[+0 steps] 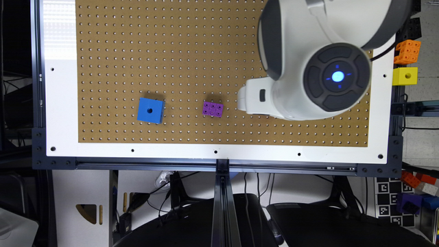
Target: Pick up pink block.
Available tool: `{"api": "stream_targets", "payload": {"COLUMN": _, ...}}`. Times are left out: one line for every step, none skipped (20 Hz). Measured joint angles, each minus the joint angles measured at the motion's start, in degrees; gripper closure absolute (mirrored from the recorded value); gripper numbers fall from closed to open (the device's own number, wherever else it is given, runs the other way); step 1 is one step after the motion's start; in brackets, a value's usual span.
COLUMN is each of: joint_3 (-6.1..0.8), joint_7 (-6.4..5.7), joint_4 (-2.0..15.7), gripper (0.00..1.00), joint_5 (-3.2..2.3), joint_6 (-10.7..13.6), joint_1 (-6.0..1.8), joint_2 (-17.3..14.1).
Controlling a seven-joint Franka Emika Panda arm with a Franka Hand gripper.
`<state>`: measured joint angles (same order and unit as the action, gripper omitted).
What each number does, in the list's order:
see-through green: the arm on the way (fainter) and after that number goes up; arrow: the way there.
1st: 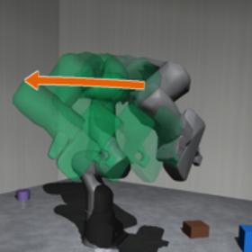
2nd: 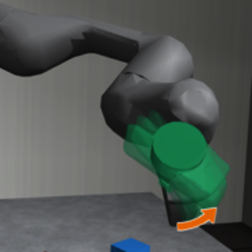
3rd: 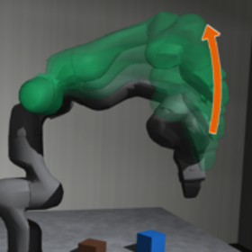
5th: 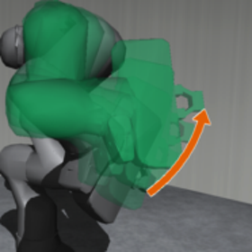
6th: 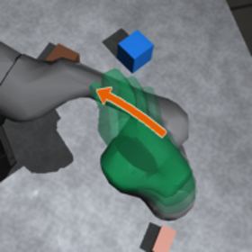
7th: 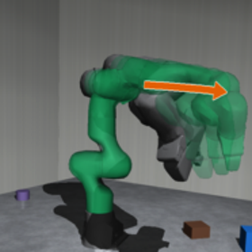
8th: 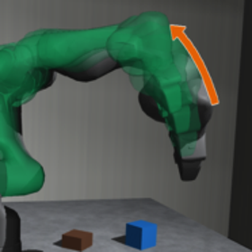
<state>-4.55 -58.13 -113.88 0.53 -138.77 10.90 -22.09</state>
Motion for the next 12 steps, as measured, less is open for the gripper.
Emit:
{"api": "stream_targets", "payload": {"joint_3": -0.01, "joint_7": -0.15, "joint_4": 0.08, "gripper": 0.00, "joint_5": 0.00, "joint_6": 0.00, "joint_1": 0.14, "joint_2": -0.08}}
{"api": "stream_targets", "payload": {"joint_3": -0.01, "joint_7": -0.23, "joint_4": 0.11, "gripper": 0.00, "joint_5": 0.00, "joint_6": -0.03, "joint_1": 0.23, "joint_2": -0.31}}
{"api": "stream_targets", "payload": {"joint_3": -0.01, "joint_7": -0.25, "joint_4": 0.13, "gripper": 0.00, "joint_5": 0.00, "joint_6": -0.21, "joint_1": 0.26, "joint_2": -0.68}}
{"api": "stream_targets", "payload": {"joint_3": -0.01, "joint_7": -0.25, "joint_4": 0.18, "gripper": 0.00, "joint_5": 0.00, "joint_6": -0.42, "joint_1": 0.27, "joint_2": -1.05}}
{"api": "stream_targets", "payload": {"joint_3": -0.01, "joint_7": -0.25, "joint_4": 0.28, "gripper": 0.00, "joint_5": 0.00, "joint_6": -0.66, "joint_1": 0.27, "joint_2": -1.50}}
{"api": "stream_targets", "payload": {"joint_3": -0.01, "joint_7": -0.25, "joint_4": 0.40, "gripper": 0.00, "joint_5": 0.00, "joint_6": -0.83, "joint_1": 0.27, "joint_2": -1.84}}
{"api": "stream_targets", "payload": {"joint_3": -0.01, "joint_7": -0.25, "joint_4": 0.53, "gripper": 0.00, "joint_5": 0.00, "joint_6": -0.88, "joint_1": 0.26, "joint_2": -2.14}}
{"api": "stream_targets", "payload": {"joint_3": 0.02, "joint_7": -0.25, "joint_4": 0.62, "gripper": 0.00, "joint_5": -0.04, "joint_6": -0.94, "joint_1": 0.23, "joint_2": -2.53}}
{"api": "stream_targets", "payload": {"joint_3": 0.03, "joint_7": -0.25, "joint_4": 0.66, "gripper": 0.00, "joint_5": -0.14, "joint_6": -1.45, "joint_1": 0.05, "joint_2": -3.24}}
{"api": "stream_targets", "payload": {"joint_3": 0.04, "joint_7": -0.25, "joint_4": 0.70, "gripper": 0.00, "joint_5": -0.26, "joint_6": -2.03, "joint_1": -0.16, "joint_2": -3.91}}
{"api": "stream_targets", "payload": {"joint_3": 0.06, "joint_7": -0.25, "joint_4": 0.73, "gripper": 0.00, "joint_5": -0.43, "joint_6": -2.79, "joint_1": -0.41, "joint_2": -4.69}}
{"api": "stream_targets", "payload": {"joint_3": 0.07, "joint_7": -0.25, "joint_4": 0.79, "gripper": 0.00, "joint_5": -0.59, "joint_6": -3.42, "joint_1": -0.64, "joint_2": -5.35}}
